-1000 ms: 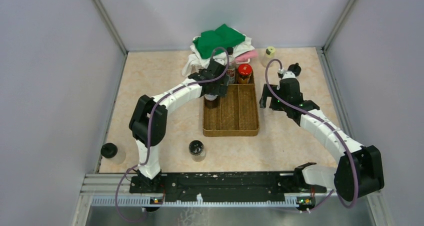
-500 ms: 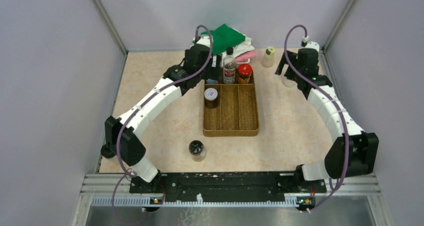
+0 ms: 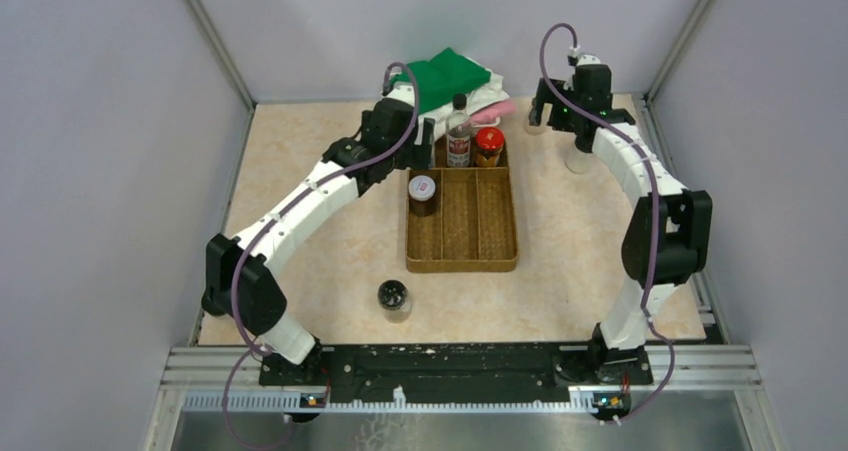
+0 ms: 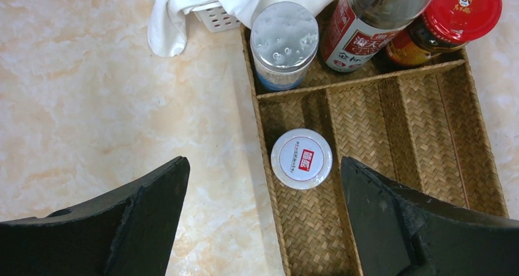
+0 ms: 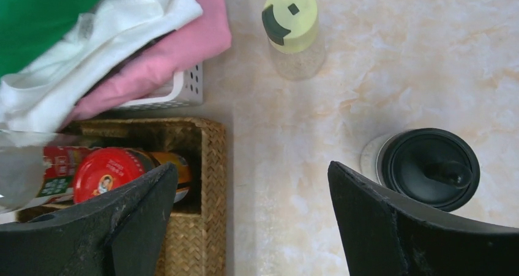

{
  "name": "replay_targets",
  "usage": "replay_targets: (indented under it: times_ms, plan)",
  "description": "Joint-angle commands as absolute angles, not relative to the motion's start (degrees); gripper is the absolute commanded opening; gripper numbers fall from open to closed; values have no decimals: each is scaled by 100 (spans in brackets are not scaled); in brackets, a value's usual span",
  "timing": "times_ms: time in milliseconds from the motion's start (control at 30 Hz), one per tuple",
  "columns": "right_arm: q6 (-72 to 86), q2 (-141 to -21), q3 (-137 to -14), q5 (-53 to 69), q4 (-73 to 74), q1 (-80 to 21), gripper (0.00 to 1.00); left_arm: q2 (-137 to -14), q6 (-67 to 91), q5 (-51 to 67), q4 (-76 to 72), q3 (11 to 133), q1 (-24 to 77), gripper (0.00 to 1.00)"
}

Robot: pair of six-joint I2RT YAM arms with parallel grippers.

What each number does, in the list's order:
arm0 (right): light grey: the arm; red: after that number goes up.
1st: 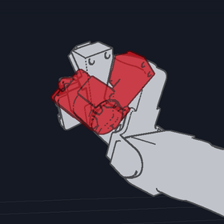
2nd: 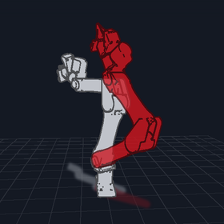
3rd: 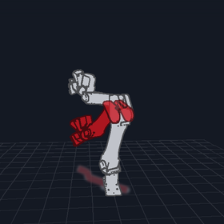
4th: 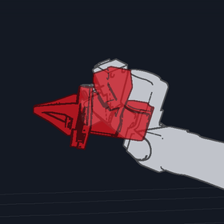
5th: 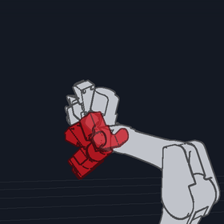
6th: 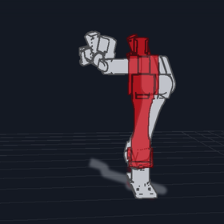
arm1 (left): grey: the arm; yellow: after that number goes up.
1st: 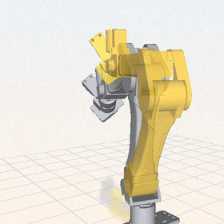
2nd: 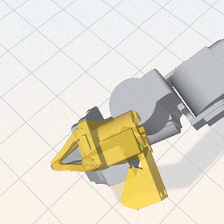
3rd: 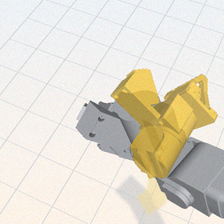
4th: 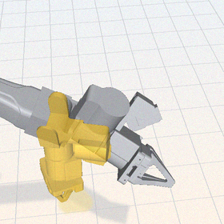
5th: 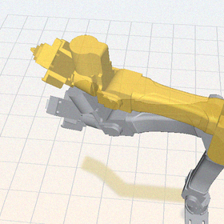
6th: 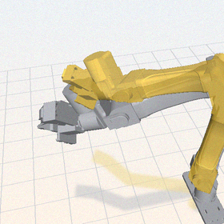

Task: Organize the condiment bottles
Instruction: Pick up the bottle from the corner of the board.

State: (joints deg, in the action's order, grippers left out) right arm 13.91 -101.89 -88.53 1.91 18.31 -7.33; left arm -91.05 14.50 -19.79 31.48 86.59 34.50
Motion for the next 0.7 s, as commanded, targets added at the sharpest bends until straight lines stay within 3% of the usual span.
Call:
replay_targets:
  times_ms: [0,667]
  plan:
    - [1043,-10610,-9362,66,1596,-756,92,-9149,1286,-1909,2953,8635,3392,99]
    - [901,-12427,-10325,-579,403,-756,88,-9031,1312,-1510,2936,8500,3331,99]
